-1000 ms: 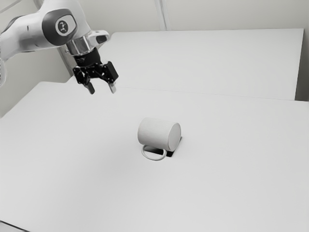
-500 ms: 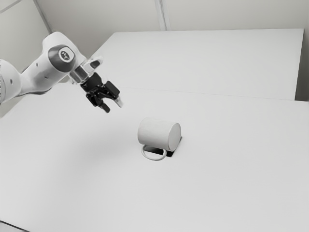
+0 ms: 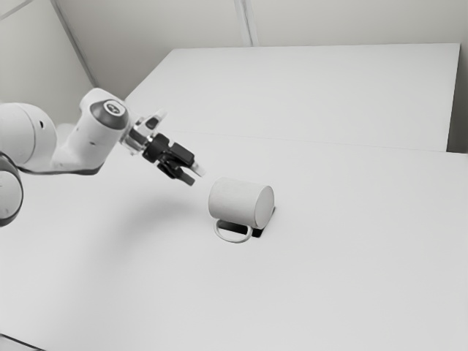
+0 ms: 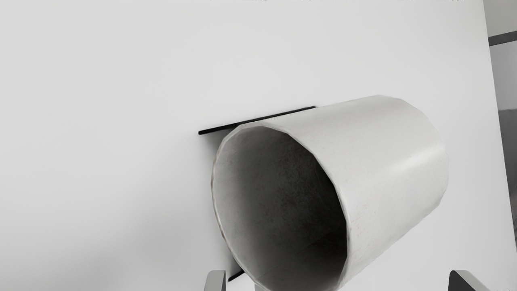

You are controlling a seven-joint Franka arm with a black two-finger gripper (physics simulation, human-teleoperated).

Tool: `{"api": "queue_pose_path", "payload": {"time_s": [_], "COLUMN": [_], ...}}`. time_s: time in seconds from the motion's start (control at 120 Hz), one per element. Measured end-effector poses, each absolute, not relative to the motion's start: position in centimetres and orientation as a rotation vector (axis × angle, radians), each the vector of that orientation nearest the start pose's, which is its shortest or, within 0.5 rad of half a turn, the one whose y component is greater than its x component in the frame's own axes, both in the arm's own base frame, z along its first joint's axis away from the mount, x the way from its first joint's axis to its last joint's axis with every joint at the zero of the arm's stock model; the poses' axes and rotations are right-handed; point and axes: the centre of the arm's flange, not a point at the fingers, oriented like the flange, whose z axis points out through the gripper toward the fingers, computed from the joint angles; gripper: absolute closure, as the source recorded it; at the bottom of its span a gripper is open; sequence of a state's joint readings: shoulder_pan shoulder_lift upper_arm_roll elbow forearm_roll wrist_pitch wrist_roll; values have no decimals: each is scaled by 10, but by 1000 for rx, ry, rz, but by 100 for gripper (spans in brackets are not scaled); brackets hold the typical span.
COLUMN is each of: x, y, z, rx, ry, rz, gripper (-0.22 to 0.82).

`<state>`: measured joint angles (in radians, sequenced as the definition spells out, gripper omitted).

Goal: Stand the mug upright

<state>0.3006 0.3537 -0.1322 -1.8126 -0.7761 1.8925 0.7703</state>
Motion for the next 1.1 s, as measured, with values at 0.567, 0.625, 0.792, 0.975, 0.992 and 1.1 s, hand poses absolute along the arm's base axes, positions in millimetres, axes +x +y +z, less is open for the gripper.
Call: {"api": "queue_pose_path", "payload": {"time_s": [0.567,0.625,0.792,0.975,0.992,1.1], "x": [621,620,619,619,619,620], "y": [20,18,8,5,4,-1], "z": [297,293,283,286,288,307], "rx": [2078,2045,1989,1972,1972,1963], "ry": [-345,-343,-359,-388,-392,-432], "rz": [159,160,156,170,172,200], "gripper": [0,0,24,56,57,68]}}
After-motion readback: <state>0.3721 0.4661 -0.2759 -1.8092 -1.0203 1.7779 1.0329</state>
